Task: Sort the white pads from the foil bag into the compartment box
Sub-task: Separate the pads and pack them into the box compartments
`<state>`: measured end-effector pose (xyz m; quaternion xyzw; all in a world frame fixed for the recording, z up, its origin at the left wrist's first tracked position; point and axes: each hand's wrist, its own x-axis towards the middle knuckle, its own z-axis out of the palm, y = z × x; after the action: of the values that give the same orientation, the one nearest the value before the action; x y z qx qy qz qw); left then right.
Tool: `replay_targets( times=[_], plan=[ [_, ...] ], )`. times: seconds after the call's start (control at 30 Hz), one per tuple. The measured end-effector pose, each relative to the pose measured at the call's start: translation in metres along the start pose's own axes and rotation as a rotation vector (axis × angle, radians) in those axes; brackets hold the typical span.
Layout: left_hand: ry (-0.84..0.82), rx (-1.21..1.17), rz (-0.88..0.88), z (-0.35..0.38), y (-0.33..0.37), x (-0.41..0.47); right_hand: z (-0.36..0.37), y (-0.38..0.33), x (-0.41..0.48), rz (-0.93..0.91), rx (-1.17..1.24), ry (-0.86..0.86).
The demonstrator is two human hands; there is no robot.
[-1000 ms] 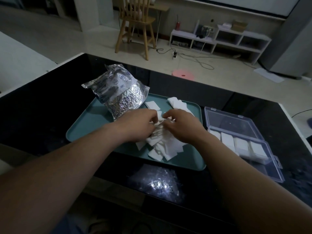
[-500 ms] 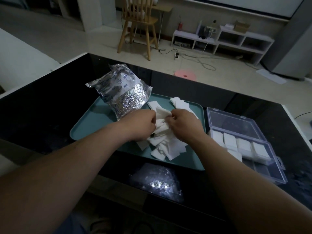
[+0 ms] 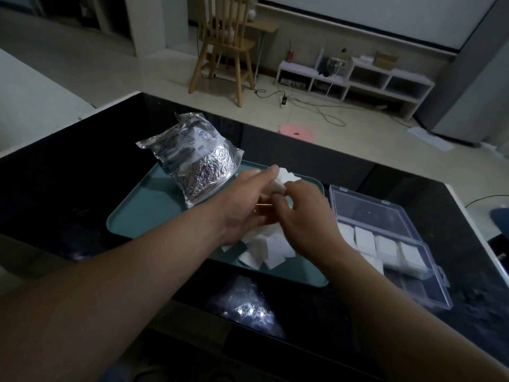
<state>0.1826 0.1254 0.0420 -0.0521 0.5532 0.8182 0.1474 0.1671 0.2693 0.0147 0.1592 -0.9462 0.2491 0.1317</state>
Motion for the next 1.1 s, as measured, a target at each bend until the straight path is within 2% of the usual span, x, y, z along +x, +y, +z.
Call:
replay_targets(
  times=[0.07, 0.13, 0.2, 0.27, 0.33, 0.43, 0.57, 0.73, 1.1],
  plan=[
    [0.025, -0.135, 0.02, 0.001, -0.005, 0.005, 0.001, -0.006, -0.002, -0.055, -0.042, -0.005],
    [0.051, -0.252, -0.04, -0.004, -0.005, 0.01, -0.001, -0.012, -0.003, -0.108, -0.024, -0.033],
    [0.094, -0.335, -0.095, -0.011, -0.002, 0.013, -0.003, -0.015, -0.002, -0.116, 0.106, -0.028],
    [0.173, -0.378, -0.087, -0.018, 0.002, 0.015, -0.008, -0.014, 0.003, -0.042, 0.288, 0.048],
    [0.249, -0.363, -0.07, -0.024, 0.005, 0.015, -0.012, -0.005, 0.014, 0.072, 0.333, 0.125],
    [0.336, -0.278, -0.069, -0.032, 0.002, 0.021, -0.007, 0.02, 0.026, 0.207, 0.166, 0.017],
    [0.385, -0.144, -0.109, -0.029, -0.004, 0.023, 0.013, 0.03, 0.025, 0.103, -0.028, -0.2],
    [0.39, -0.029, -0.167, -0.025, -0.014, 0.022, 0.025, 0.026, 0.029, 0.128, -0.03, -0.369],
    [0.399, -0.004, -0.148, -0.029, -0.013, 0.02, 0.011, 0.037, 0.026, 0.077, -0.03, -0.195]
  ],
)
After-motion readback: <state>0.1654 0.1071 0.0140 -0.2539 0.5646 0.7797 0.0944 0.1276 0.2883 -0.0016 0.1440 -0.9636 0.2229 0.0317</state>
